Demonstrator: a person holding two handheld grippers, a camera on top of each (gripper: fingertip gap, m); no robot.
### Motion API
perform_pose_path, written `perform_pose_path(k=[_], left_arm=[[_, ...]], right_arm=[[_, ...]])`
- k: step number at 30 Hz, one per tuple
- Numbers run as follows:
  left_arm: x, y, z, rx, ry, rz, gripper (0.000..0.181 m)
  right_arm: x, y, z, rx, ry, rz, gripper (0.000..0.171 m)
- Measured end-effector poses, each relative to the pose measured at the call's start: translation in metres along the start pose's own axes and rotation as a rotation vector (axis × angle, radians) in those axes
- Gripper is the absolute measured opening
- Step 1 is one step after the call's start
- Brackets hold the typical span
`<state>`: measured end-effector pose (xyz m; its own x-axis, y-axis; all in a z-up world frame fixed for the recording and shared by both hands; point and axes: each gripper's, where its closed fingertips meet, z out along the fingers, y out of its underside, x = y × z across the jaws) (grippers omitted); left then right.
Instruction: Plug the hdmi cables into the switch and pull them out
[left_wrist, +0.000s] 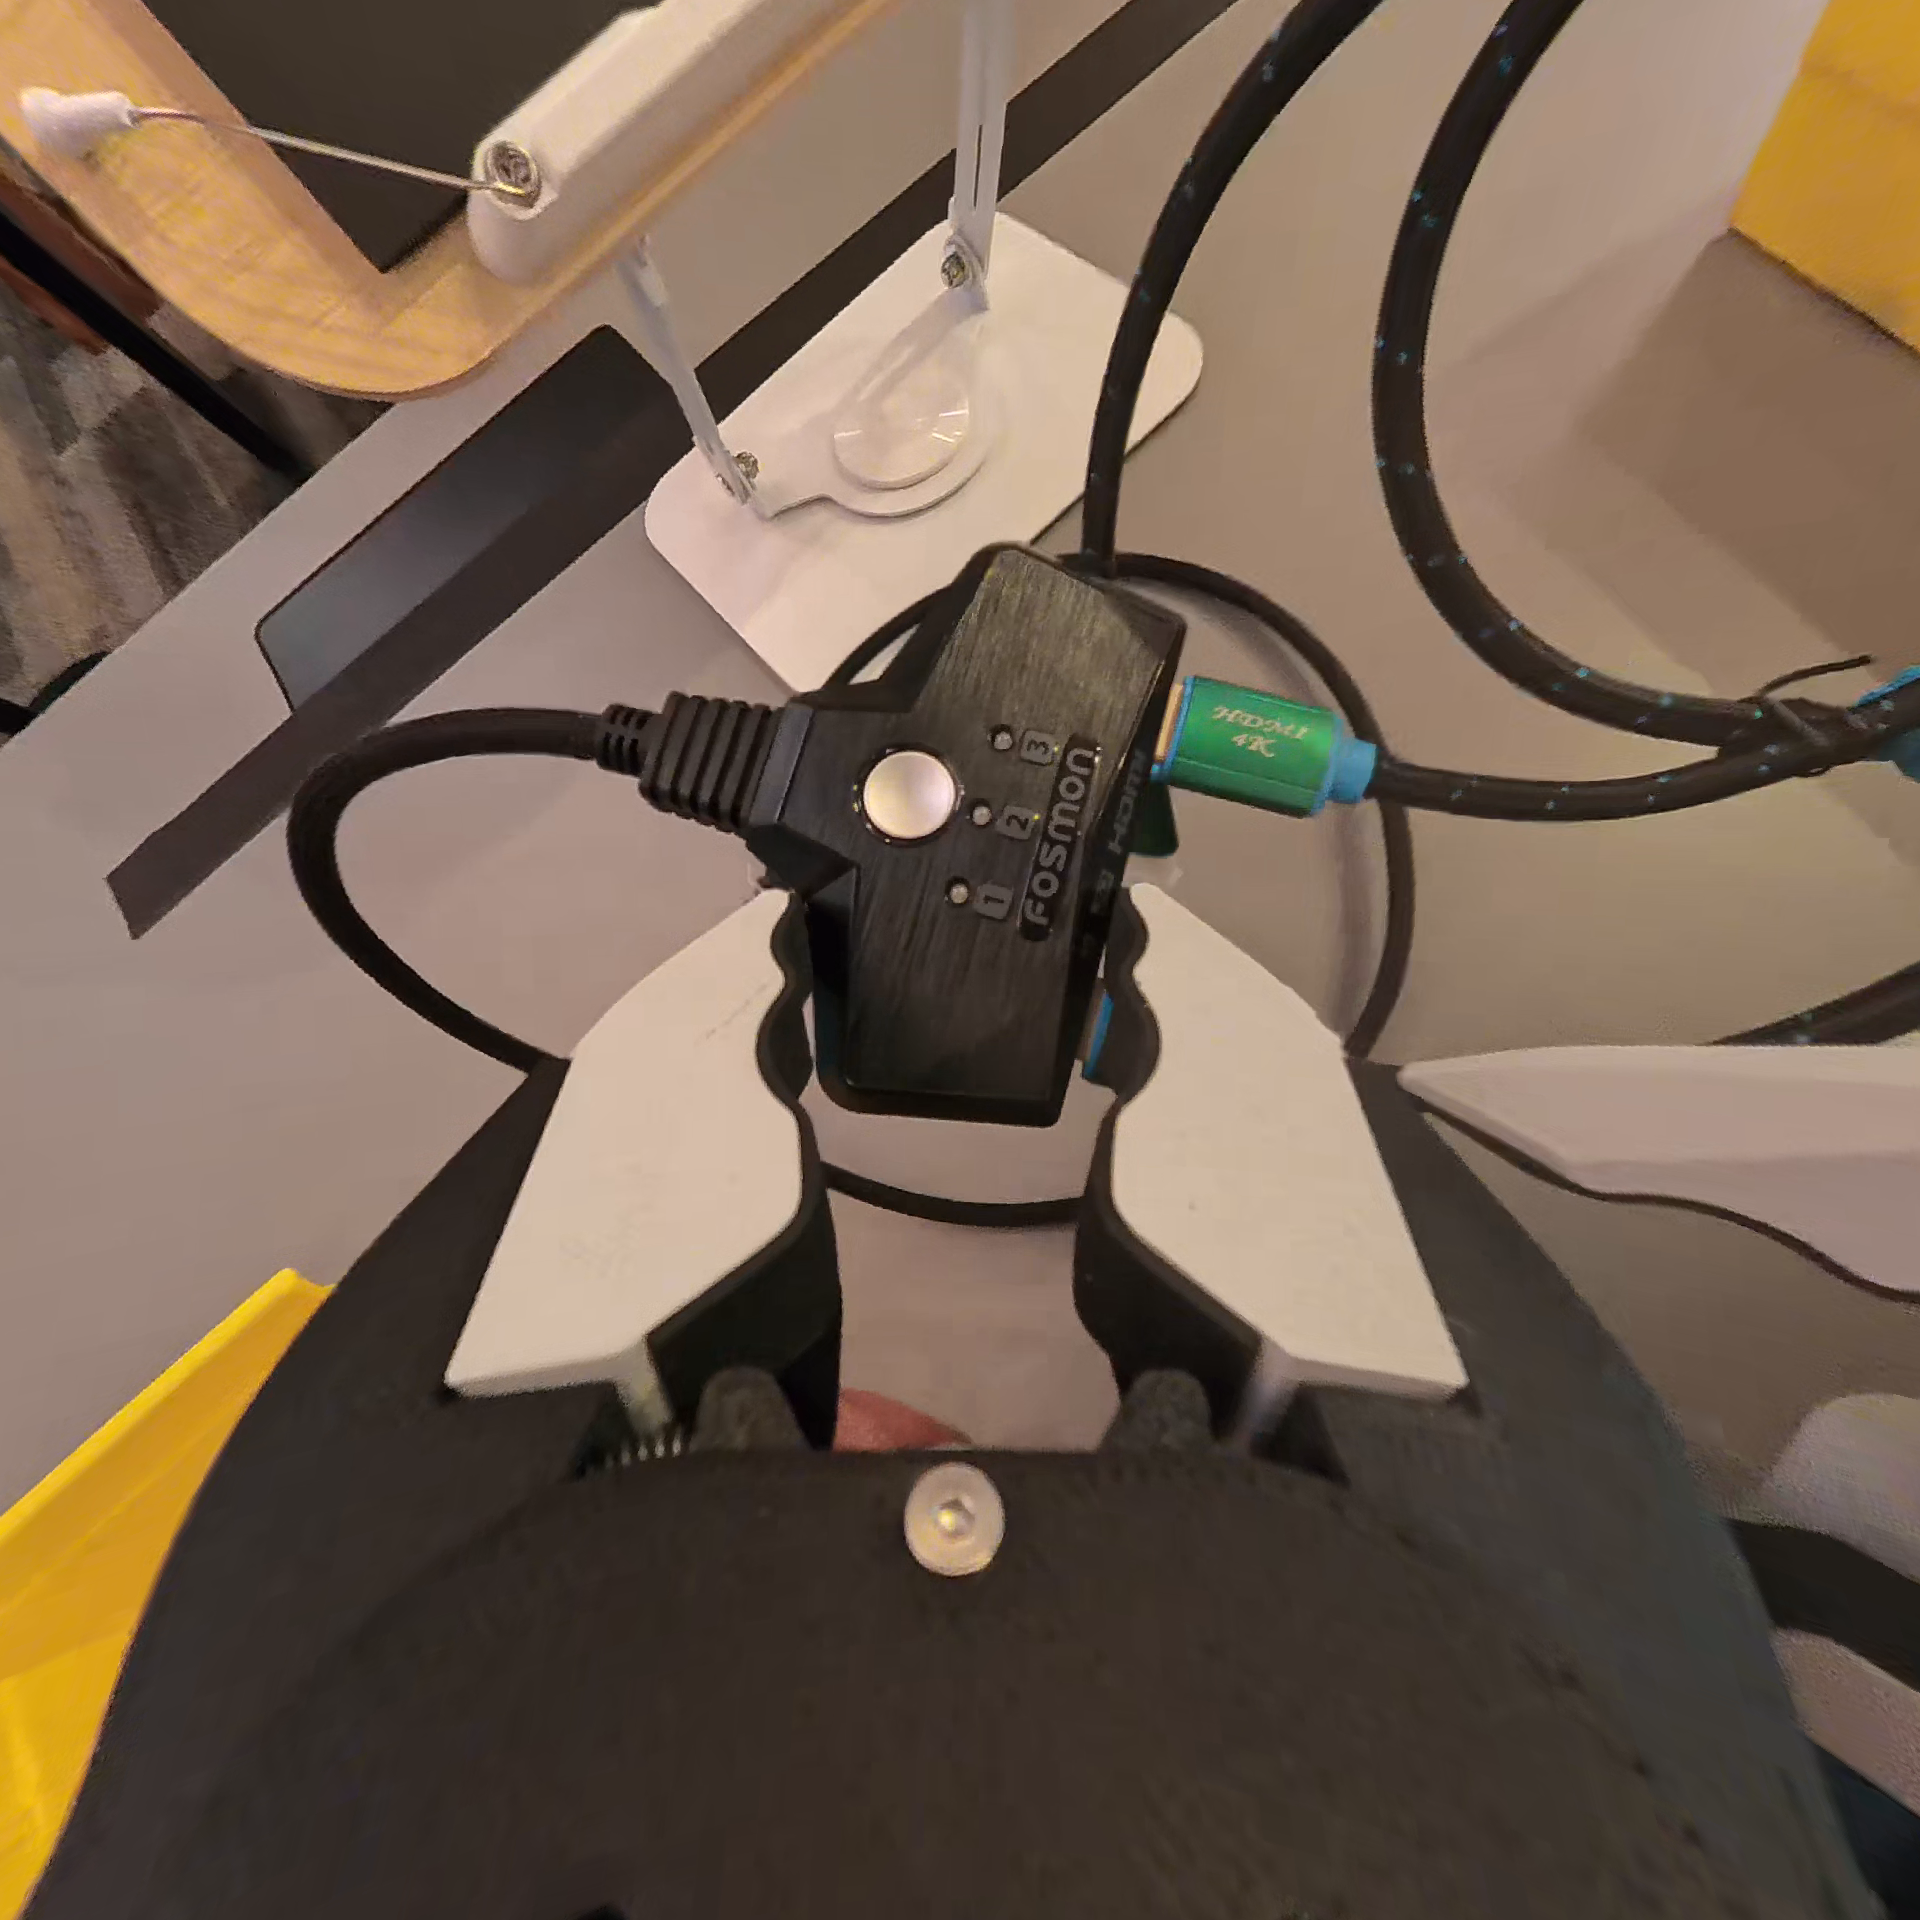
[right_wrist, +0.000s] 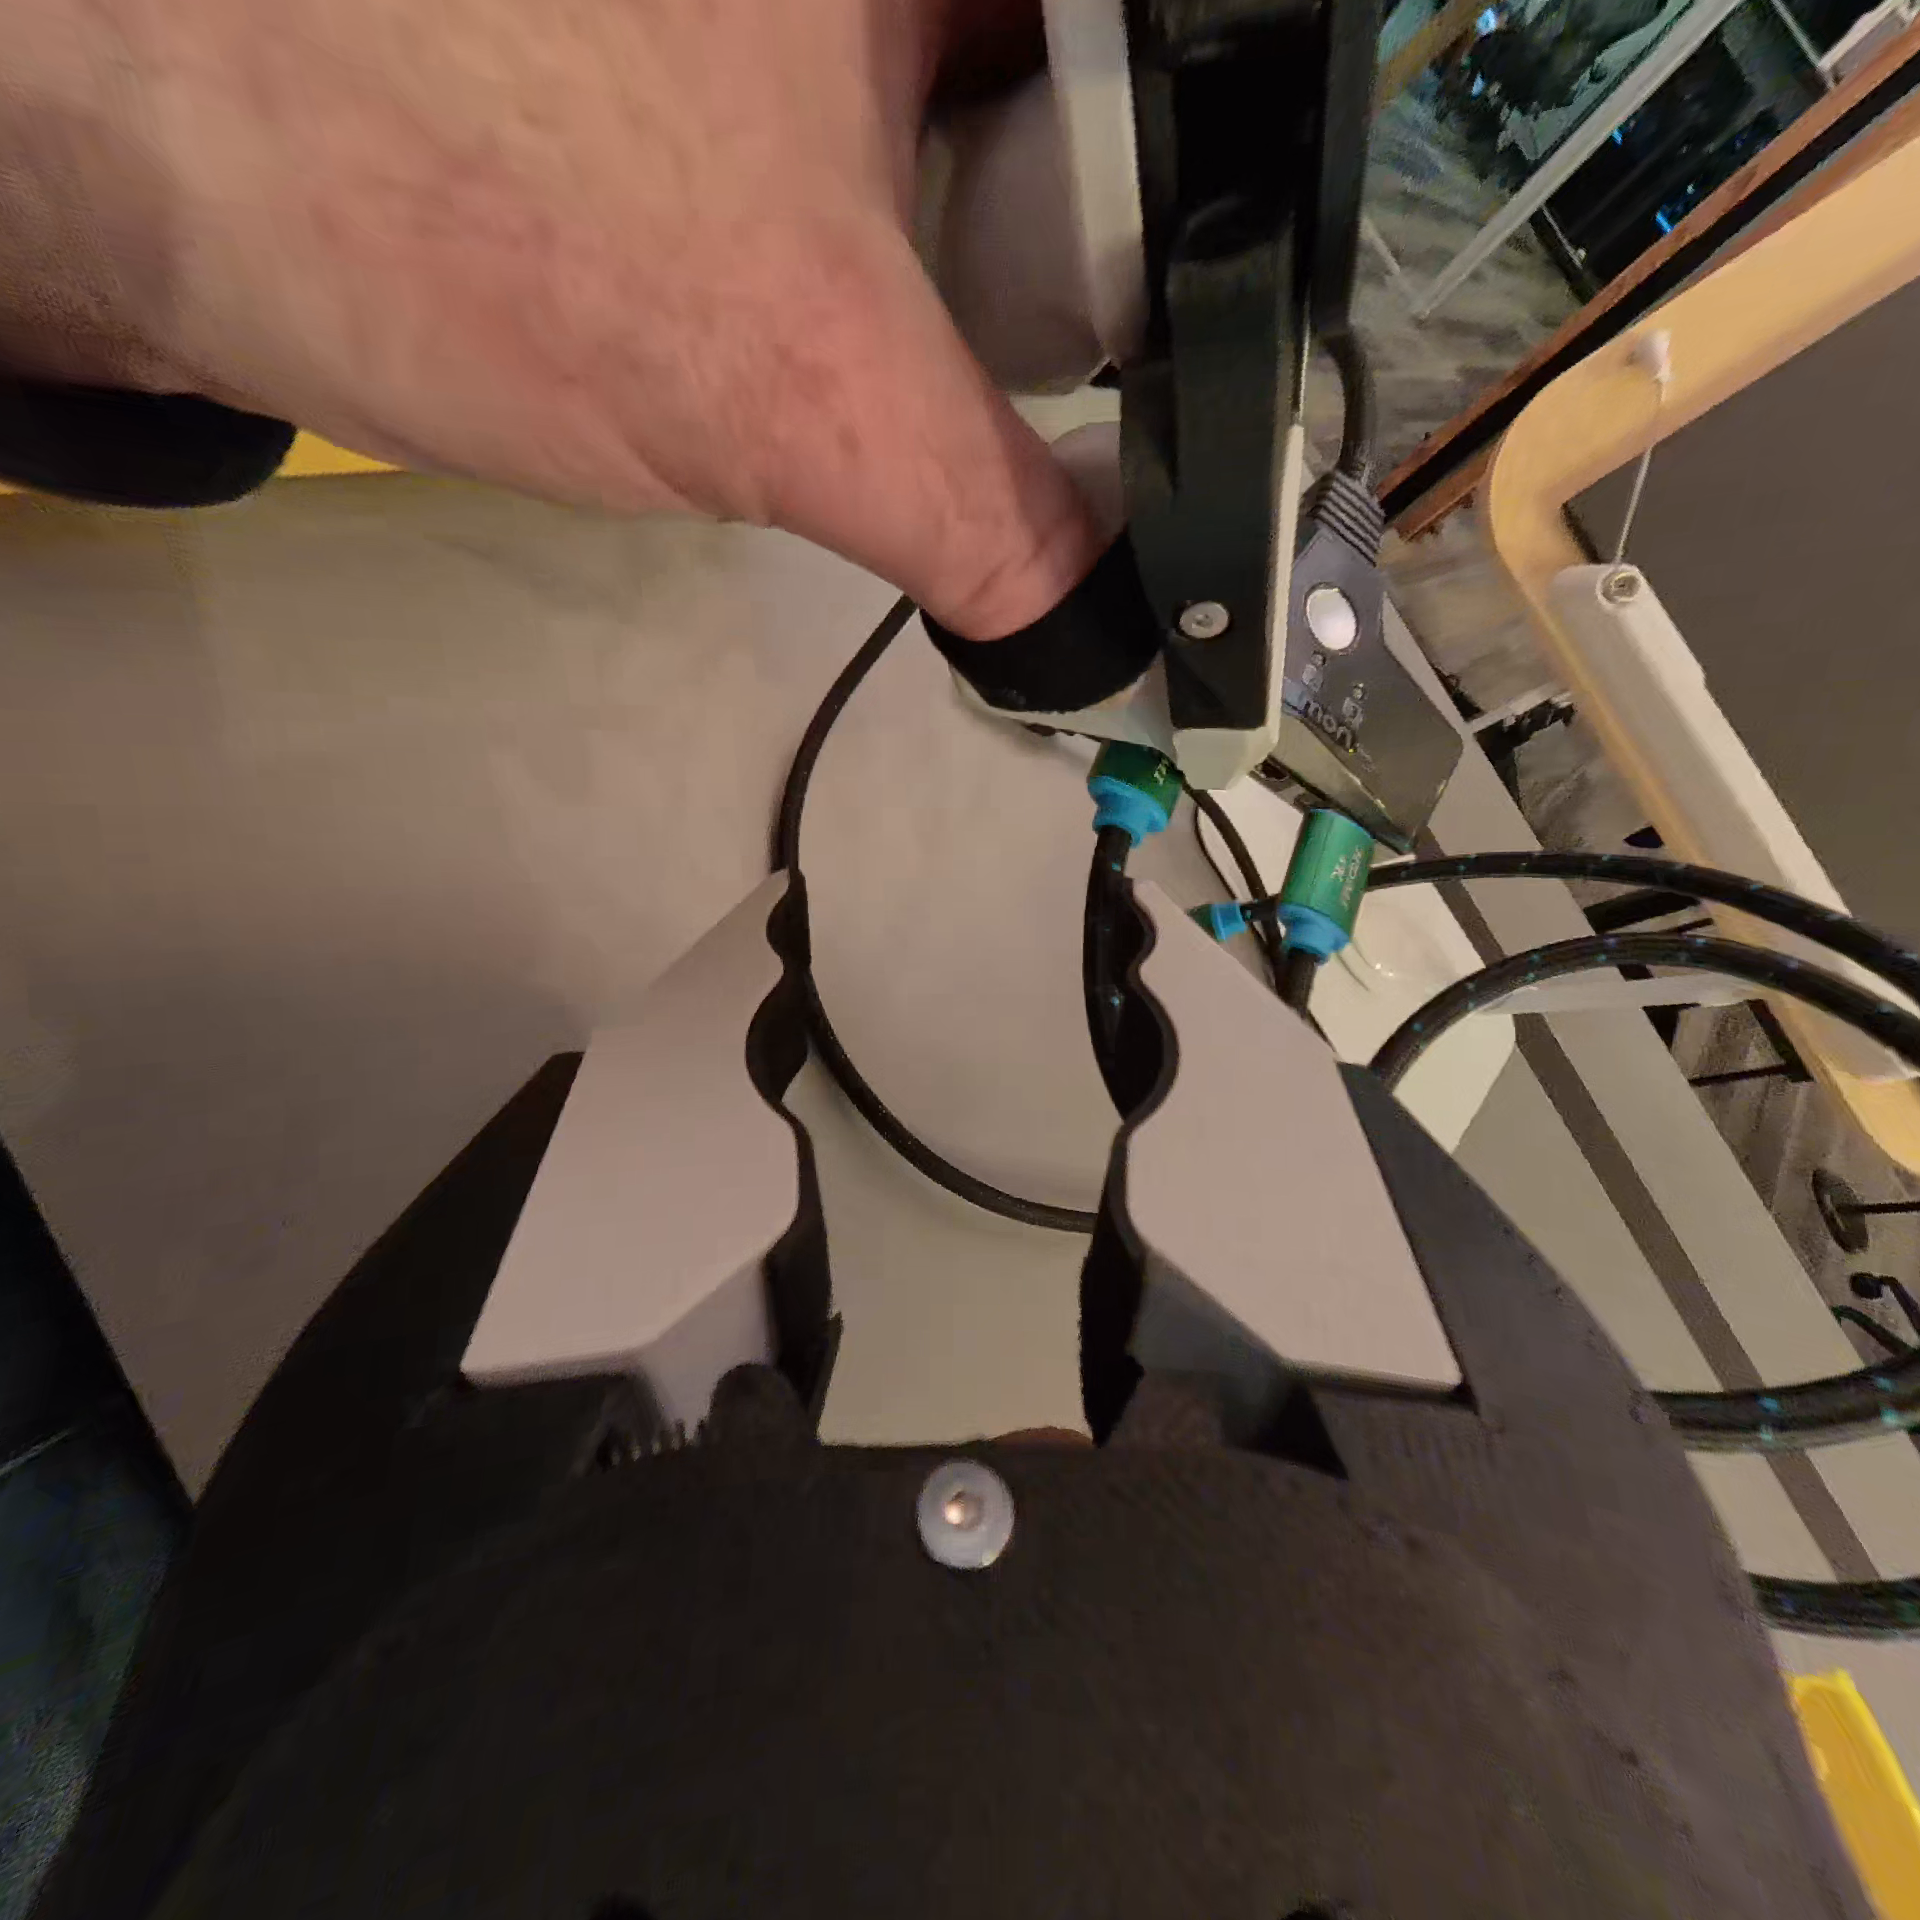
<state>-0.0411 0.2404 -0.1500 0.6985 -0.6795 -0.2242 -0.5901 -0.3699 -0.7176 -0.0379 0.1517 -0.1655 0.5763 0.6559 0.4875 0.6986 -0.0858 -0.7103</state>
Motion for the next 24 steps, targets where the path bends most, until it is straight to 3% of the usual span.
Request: perform_pose_path(k=[7,9,10,11,12,13,16,19,24], left_arm=[[0.002,0.005,0.009,-0.006,-0.01,-0.017,0.054],[0.0,0.005,0.011,-0.015,-0.059,0.022,0.054],[0.003,0.005,0.013,-0.013,-0.056,0.026,0.053],[0.005,0.006,0.014,-0.02,-0.052,0.028,0.053],[0.008,0.006,0.015,-0.025,-0.053,0.038,0.053],[0.011,0.006,0.016,-0.024,-0.049,0.042,0.053],[0.02,0.008,0.02,-0.019,-0.021,0.03,0.051],[0.023,0.004,0.019,0.026,0.06,-0.049,0.045],[0.028,0.006,0.013,0.021,0.19,-0.085,0.03]], right_arm=[[0.015,0.002,0.008,-0.017,0.109,-0.075,0.051],[0.017,0.019,0.021,-0.093,0.083,-0.022,0.056],[0.025,0.031,0.027,-0.147,0.121,-0.045,0.072],[0.028,0.043,0.033,-0.193,0.123,-0.052,0.073],[0.023,0.05,0.039,-0.195,0.065,-0.022,0.061],[0.013,0.054,0.043,-0.176,-0.025,0.028,0.024],[0.009,0.063,0.046,-0.137,-0.125,0.154,0.002],[0.004,0.058,0.04,-0.055,-0.24,0.252,0.0],[0.003,0.061,0.038,-0.055,-0.281,0.205,0.0]])
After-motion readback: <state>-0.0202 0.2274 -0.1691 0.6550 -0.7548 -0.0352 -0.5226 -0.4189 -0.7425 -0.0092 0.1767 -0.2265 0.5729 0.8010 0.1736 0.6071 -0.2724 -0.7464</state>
